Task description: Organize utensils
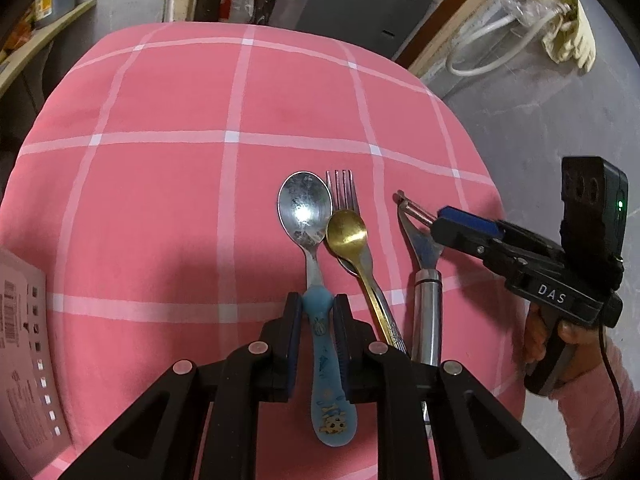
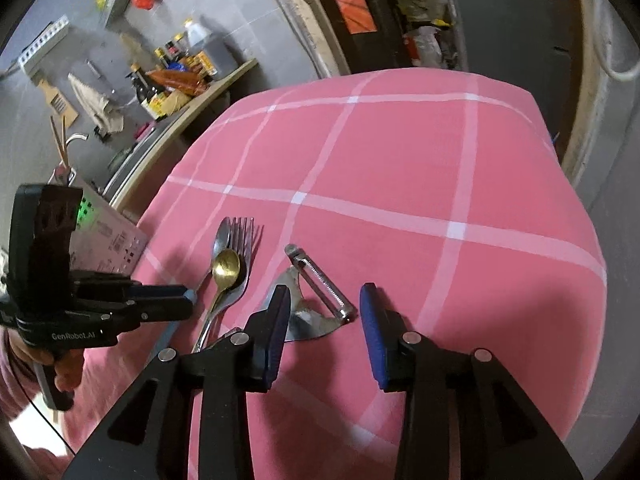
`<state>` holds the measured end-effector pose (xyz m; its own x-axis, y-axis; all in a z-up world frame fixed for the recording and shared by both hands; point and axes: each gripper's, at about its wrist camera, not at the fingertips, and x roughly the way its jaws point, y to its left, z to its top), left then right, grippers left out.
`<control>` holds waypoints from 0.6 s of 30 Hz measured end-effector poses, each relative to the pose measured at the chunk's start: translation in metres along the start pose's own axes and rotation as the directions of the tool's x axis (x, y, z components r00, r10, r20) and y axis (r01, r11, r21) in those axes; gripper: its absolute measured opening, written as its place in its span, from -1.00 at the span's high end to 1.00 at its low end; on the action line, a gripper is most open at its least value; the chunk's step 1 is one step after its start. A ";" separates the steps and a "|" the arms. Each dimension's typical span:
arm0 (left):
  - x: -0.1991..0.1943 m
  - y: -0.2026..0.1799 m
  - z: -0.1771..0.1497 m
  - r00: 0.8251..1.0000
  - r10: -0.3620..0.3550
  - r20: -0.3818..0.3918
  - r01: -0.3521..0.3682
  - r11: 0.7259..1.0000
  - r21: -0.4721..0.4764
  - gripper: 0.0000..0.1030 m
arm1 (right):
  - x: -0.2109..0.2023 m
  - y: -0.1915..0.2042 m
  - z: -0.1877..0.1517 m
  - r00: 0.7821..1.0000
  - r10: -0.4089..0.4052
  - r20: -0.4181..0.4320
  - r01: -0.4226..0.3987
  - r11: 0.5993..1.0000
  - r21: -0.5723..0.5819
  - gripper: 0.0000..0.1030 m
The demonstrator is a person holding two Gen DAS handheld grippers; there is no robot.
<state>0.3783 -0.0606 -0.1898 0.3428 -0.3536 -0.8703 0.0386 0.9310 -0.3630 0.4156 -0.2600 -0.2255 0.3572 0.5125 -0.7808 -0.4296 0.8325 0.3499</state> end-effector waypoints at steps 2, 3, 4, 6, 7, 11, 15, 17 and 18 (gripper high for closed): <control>0.003 -0.002 0.006 1.000 -0.002 -0.015 0.002 1.000 0.008 0.69 | 0.000 0.003 0.000 1.000 -0.021 -0.011 0.020 0.999 -0.030 0.51; 0.003 -0.003 0.007 1.000 -0.002 -0.024 0.003 1.000 0.011 0.69 | -0.001 0.005 -0.001 0.999 -0.029 -0.017 0.029 0.998 -0.047 0.56; 0.003 -0.003 0.008 1.000 0.000 -0.030 0.001 1.000 0.014 0.69 | -0.001 0.006 -0.001 0.999 -0.035 -0.020 0.034 0.998 -0.055 0.62; 0.005 -0.007 0.012 0.999 0.015 -0.045 -0.014 1.000 0.027 0.70 | -0.004 0.009 -0.003 0.998 -0.059 -0.025 0.057 0.995 -0.077 0.74; 0.005 -0.009 0.014 0.998 0.026 -0.049 -0.024 0.999 0.036 0.71 | -0.004 0.009 -0.004 0.998 -0.064 -0.024 0.062 0.995 -0.074 0.78; 0.008 -0.020 0.015 0.997 0.070 -0.023 -0.068 0.995 0.074 0.72 | -0.011 0.005 -0.009 0.999 -0.040 0.001 0.040 0.999 -0.023 0.86; 0.003 -0.009 0.005 1.000 0.007 0.029 -0.007 1.000 0.004 0.72 | -0.025 0.011 -0.020 0.997 -0.045 0.057 0.045 0.999 0.005 0.88; -0.002 -0.007 -0.001 0.998 0.003 0.056 -0.003 1.000 -0.005 0.72 | -0.033 0.013 -0.025 0.996 -0.050 0.077 0.049 0.999 0.017 0.88; -0.007 -0.008 -0.005 0.996 -0.004 0.088 0.004 1.000 0.000 0.72 | -0.040 0.016 -0.029 0.994 -0.059 0.092 0.058 0.998 0.021 0.88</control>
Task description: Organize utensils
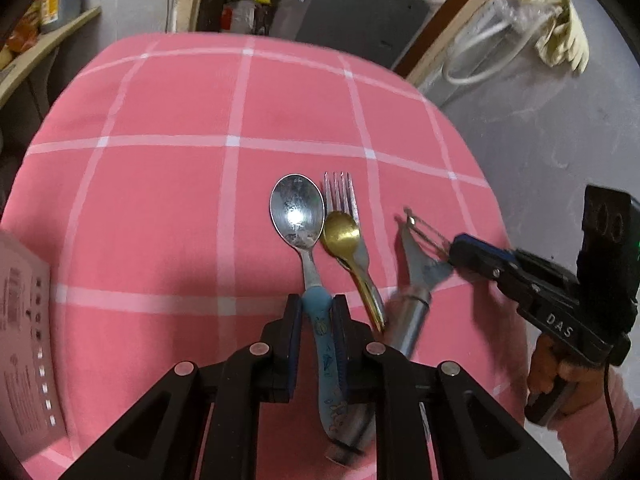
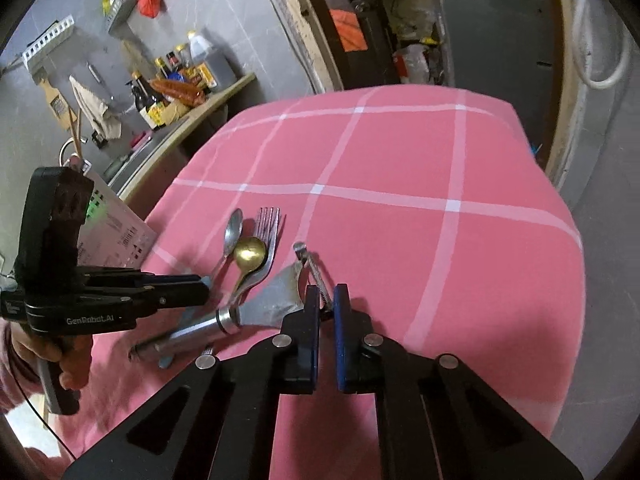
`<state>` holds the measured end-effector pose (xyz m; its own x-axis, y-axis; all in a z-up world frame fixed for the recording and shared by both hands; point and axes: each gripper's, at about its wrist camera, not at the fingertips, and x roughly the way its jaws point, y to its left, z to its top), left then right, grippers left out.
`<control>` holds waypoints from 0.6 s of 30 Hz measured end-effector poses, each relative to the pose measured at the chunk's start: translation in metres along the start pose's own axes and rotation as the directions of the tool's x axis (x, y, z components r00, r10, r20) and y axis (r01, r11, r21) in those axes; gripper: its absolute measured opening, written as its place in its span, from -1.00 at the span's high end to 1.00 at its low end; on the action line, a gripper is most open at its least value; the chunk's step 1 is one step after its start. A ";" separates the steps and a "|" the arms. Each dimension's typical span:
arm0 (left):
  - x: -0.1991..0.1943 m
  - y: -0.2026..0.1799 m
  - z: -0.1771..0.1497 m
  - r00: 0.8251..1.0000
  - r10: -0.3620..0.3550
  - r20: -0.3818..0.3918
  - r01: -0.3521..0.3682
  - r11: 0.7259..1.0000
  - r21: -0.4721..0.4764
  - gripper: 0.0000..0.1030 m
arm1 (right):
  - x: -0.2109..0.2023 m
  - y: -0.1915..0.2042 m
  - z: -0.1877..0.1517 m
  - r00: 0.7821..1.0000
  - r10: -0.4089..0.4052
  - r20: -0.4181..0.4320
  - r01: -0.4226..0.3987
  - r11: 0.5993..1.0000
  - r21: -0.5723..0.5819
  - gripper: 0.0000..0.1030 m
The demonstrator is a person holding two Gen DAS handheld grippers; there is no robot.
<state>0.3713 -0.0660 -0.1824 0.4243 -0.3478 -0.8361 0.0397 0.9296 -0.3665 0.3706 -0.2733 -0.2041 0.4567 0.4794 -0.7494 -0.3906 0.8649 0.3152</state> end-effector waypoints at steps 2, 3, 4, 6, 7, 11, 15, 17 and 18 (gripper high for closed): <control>-0.010 -0.004 -0.004 0.999 0.008 0.046 -0.009 0.999 0.031 0.72 | -0.010 0.003 -0.001 1.000 -0.013 0.027 0.013 1.000 0.000 0.88; -0.015 -0.005 -0.007 0.998 0.011 0.059 -0.014 0.999 0.047 0.72 | -0.019 0.006 -0.001 0.998 -0.026 0.049 0.026 1.000 -0.005 0.88; -0.020 -0.006 -0.008 0.998 0.011 0.069 -0.015 0.998 0.062 0.72 | -0.025 0.008 -0.001 0.998 -0.035 0.061 0.035 0.999 -0.008 0.88; -0.025 -0.011 -0.010 0.997 0.004 0.078 -0.011 0.996 0.084 0.72 | -0.040 0.013 0.001 0.994 -0.052 0.094 0.054 0.998 -0.013 0.88; -0.025 -0.012 -0.010 0.997 0.001 0.078 -0.008 0.996 0.088 0.72 | -0.044 0.016 0.002 0.993 -0.058 0.105 0.060 0.998 -0.015 0.88; -0.032 -0.012 -0.012 0.996 -0.022 0.087 0.014 0.995 0.094 0.72 | -0.063 0.026 0.006 0.987 -0.070 0.143 0.073 0.997 -0.019 0.89; -0.037 -0.011 -0.016 0.995 -0.039 0.093 0.030 0.995 0.100 0.72 | -0.071 0.027 0.008 0.984 -0.055 0.167 0.052 0.998 0.022 0.99; -0.038 -0.011 -0.018 0.995 -0.046 0.090 0.036 0.994 0.107 0.72 | -0.072 0.030 0.007 0.984 -0.059 0.169 0.055 0.998 0.032 0.99; -0.036 -0.011 -0.019 0.995 -0.046 0.083 0.037 0.993 0.108 0.72 | -0.069 0.032 0.006 0.986 -0.055 0.158 0.050 0.998 0.037 0.99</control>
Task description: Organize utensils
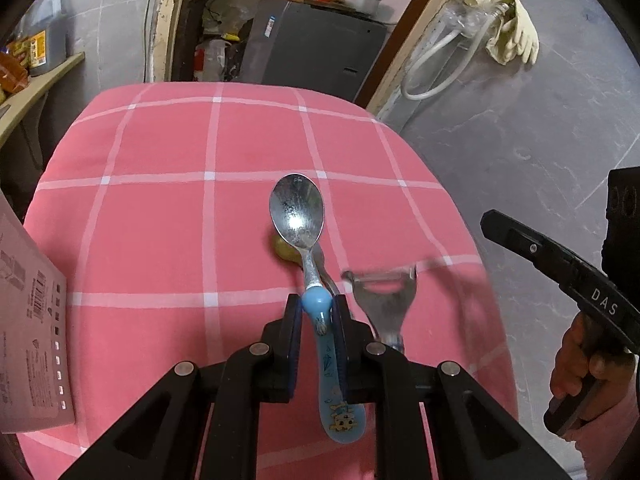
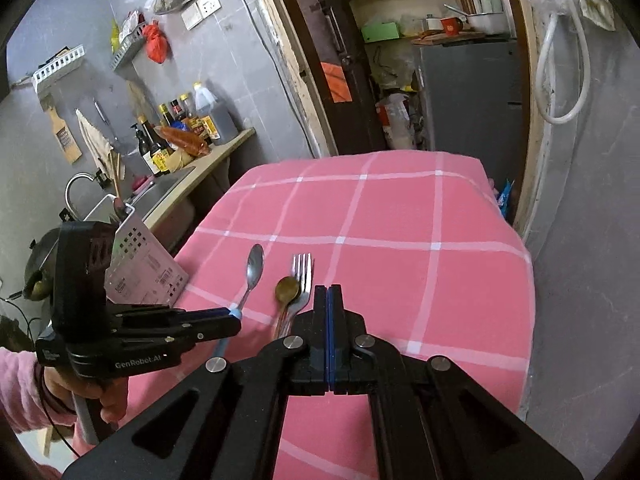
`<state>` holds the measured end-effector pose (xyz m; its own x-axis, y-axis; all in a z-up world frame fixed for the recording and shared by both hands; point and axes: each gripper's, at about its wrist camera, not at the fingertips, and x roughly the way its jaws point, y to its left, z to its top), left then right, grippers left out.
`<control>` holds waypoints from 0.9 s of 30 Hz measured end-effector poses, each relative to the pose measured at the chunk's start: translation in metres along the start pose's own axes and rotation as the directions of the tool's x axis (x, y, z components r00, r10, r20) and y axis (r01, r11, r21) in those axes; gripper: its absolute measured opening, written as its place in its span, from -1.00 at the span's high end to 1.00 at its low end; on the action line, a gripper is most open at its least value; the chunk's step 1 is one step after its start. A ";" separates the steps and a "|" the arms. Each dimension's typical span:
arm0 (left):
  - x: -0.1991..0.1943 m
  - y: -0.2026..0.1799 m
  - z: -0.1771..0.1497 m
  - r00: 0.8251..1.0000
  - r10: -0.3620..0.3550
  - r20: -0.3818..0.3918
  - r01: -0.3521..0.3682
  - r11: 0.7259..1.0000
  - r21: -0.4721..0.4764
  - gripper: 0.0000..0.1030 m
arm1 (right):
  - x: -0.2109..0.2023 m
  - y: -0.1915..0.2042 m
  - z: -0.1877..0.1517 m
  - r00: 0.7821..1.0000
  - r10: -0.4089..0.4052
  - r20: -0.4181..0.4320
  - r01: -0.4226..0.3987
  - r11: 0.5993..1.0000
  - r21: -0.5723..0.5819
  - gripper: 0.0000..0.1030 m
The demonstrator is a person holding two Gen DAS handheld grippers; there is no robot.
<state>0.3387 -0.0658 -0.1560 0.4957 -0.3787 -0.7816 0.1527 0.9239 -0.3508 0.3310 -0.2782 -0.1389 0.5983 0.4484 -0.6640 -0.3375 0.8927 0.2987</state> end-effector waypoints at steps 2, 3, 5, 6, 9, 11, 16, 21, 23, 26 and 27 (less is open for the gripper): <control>0.003 0.003 -0.003 1.000 0.006 -0.020 -0.006 1.000 -0.002 0.72 | 0.011 -0.002 -0.004 0.999 0.007 -0.051 -0.005 0.999 0.035 0.99; 0.004 0.004 -0.004 1.000 0.004 -0.029 -0.004 1.000 -0.007 0.72 | 0.019 -0.004 -0.010 0.997 0.013 -0.077 -0.008 0.998 0.065 0.99; 0.007 0.008 -0.007 0.999 0.004 -0.047 -0.005 1.000 -0.021 0.72 | 0.032 -0.012 -0.019 0.993 0.019 -0.117 -0.003 0.991 0.134 0.99; 0.008 0.009 -0.008 0.999 0.006 -0.052 -0.008 1.000 -0.024 0.72 | 0.036 -0.016 -0.024 0.991 0.034 -0.128 -0.013 0.986 0.165 0.98; 0.013 0.015 -0.013 0.998 0.011 -0.068 -0.013 0.999 -0.037 0.72 | 0.053 -0.026 -0.040 0.981 0.127 -0.145 -0.079 0.951 0.300 0.89; 0.013 0.019 -0.015 0.997 0.008 -0.074 -0.012 0.999 -0.050 0.72 | 0.058 -0.027 -0.046 0.978 0.161 -0.130 -0.108 0.932 0.345 0.62; 0.010 0.020 -0.018 0.998 0.017 -0.065 -0.020 0.999 -0.050 0.72 | 0.059 -0.016 -0.052 0.979 0.189 -0.078 -0.143 0.906 0.399 0.40; 0.009 0.022 -0.017 0.998 0.016 -0.057 -0.019 0.998 -0.051 0.72 | 0.072 -0.009 -0.049 0.979 0.180 -0.100 -0.128 0.914 0.385 0.40; 0.009 0.023 -0.016 0.998 0.015 -0.058 -0.018 0.998 -0.052 0.72 | 0.079 -0.006 -0.046 0.979 0.169 -0.113 -0.114 0.919 0.378 0.50; 0.006 0.023 -0.017 0.998 0.014 -0.054 -0.016 0.999 -0.049 0.72 | 0.082 -0.007 -0.042 0.978 0.160 -0.131 -0.098 0.917 0.387 0.79; 0.006 0.023 -0.017 0.999 0.013 -0.053 -0.016 0.999 -0.048 0.72 | 0.083 -0.007 -0.042 0.978 0.153 -0.138 -0.089 0.917 0.388 0.85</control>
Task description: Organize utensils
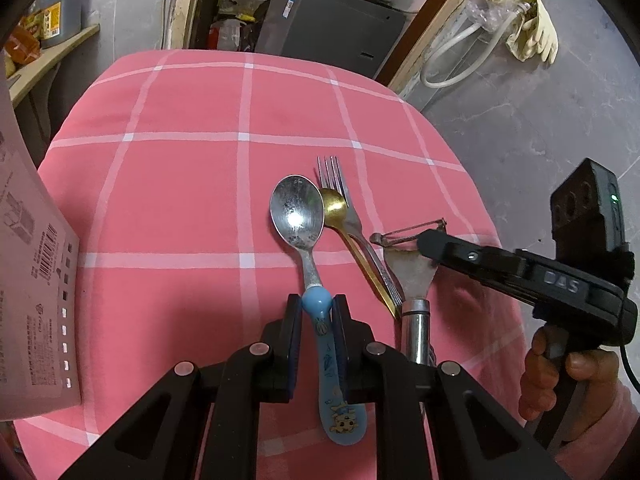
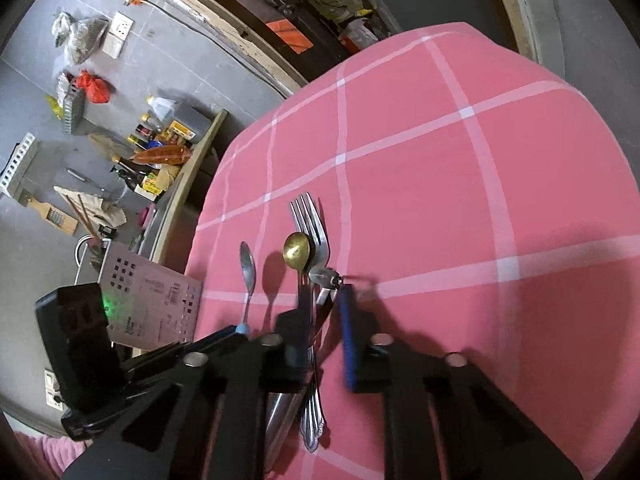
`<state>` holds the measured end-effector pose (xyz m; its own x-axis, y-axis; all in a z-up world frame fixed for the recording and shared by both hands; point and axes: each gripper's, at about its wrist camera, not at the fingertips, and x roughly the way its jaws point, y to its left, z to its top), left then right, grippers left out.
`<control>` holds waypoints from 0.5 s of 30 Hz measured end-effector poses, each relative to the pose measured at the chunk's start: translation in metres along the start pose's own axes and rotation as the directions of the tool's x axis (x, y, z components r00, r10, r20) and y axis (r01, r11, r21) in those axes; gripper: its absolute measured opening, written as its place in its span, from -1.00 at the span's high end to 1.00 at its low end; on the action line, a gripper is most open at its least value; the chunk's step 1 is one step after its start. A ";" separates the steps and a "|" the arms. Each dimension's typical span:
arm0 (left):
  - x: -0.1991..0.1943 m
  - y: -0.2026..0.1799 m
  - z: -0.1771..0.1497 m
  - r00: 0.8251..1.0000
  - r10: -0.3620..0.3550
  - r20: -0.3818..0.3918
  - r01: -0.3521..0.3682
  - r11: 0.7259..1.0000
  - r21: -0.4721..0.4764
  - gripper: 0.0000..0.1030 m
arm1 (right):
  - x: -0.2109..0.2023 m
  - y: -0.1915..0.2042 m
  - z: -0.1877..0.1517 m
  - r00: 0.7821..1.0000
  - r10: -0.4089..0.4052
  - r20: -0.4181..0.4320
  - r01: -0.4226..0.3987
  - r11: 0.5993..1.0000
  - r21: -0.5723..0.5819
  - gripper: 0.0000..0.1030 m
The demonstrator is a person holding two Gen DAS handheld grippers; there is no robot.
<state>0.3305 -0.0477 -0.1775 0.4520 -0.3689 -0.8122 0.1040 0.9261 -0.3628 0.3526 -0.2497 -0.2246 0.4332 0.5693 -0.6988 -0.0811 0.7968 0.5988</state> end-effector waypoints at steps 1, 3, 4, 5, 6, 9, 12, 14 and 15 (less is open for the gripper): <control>-0.002 0.001 -0.001 1.000 -0.002 0.003 0.002 1.000 0.001 0.72 | 0.000 0.001 0.000 1.000 -0.004 -0.002 0.004 1.000 0.002 0.88; -0.006 0.000 -0.002 1.000 -0.005 0.012 0.005 1.000 0.007 0.72 | -0.005 0.000 -0.001 1.000 0.006 0.006 -0.006 1.000 0.012 0.90; -0.009 0.000 -0.002 1.000 -0.008 0.019 0.007 1.000 0.011 0.72 | -0.010 0.002 -0.002 1.000 0.014 0.015 -0.014 1.000 0.019 0.91; -0.013 -0.002 -0.002 0.999 -0.011 0.031 0.010 1.000 0.017 0.72 | -0.012 0.002 -0.002 1.000 0.017 0.021 -0.017 1.000 0.018 0.92; -0.017 -0.002 -0.002 0.999 -0.012 0.039 0.011 1.000 0.023 0.72 | -0.017 0.005 -0.003 0.999 0.018 0.035 -0.018 1.000 0.014 0.94; -0.032 -0.007 -0.002 0.997 -0.022 0.075 0.018 0.999 0.049 0.72 | -0.041 0.018 -0.004 0.995 0.005 0.100 -0.003 1.000 -0.025 0.94; -0.051 -0.012 -0.002 0.992 -0.036 0.123 0.028 0.997 0.065 0.72 | -0.061 0.030 -0.005 0.988 0.001 0.152 0.009 0.998 -0.063 0.97; -0.068 -0.015 -0.002 0.986 -0.047 0.161 0.036 0.997 0.073 0.72 | -0.076 0.041 -0.006 0.981 0.003 0.192 0.014 0.996 -0.084 0.97; -0.072 -0.017 0.000 0.984 -0.050 0.173 0.038 0.997 0.074 0.72 | -0.085 0.050 -0.007 0.976 -0.004 0.218 0.028 0.994 -0.108 0.97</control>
<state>0.2963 -0.0370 -0.1126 0.5926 -0.3954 -0.7018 0.1864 0.9149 -0.3581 0.3049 -0.2568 -0.1377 0.6190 0.5080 -0.5989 -0.1649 0.8297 0.5334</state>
